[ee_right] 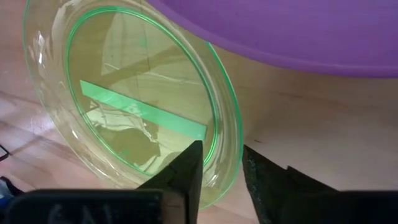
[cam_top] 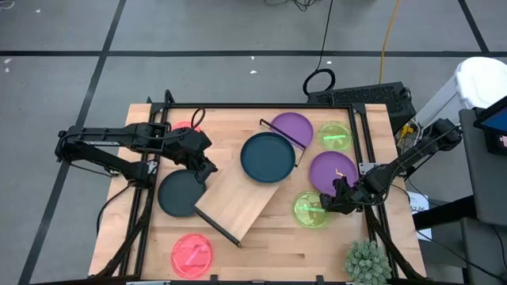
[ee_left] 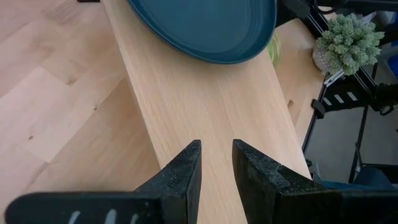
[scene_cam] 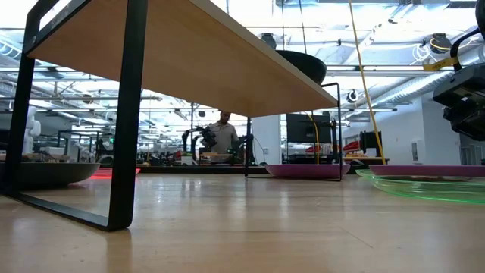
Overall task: Place and stack plates onto a shelf
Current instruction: Put the bottom green plate on the shelf
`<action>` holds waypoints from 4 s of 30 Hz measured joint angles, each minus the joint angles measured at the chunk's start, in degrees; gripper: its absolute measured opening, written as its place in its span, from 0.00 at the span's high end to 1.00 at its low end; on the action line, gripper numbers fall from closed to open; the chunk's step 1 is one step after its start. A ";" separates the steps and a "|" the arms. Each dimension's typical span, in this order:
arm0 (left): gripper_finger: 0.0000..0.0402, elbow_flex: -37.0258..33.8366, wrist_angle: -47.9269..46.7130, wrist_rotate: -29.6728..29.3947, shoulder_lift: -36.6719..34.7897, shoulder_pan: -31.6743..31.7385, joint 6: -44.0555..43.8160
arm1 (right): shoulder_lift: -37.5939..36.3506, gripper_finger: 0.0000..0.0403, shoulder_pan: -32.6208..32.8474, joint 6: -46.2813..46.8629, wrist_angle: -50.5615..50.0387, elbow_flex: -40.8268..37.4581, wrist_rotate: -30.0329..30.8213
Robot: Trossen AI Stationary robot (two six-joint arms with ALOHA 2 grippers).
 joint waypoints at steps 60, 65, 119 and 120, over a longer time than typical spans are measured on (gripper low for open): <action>0.76 0.00 0.01 -0.11 0.01 0.00 -0.24 | 0.00 1.00 0.66 -6.04 1.32 16.11 4.35; 0.76 0.00 0.01 -0.11 0.02 0.00 -0.26 | 0.00 1.00 0.66 -6.51 1.29 18.52 4.30; 0.76 0.00 1.40 -5.53 0.02 0.00 -2.70 | 28.13 1.00 -9.18 -26.87 29.28 38.69 17.42; 0.76 0.00 1.37 -5.53 0.02 0.00 -2.83 | 28.62 1.00 -9.44 -27.58 30.57 38.69 16.44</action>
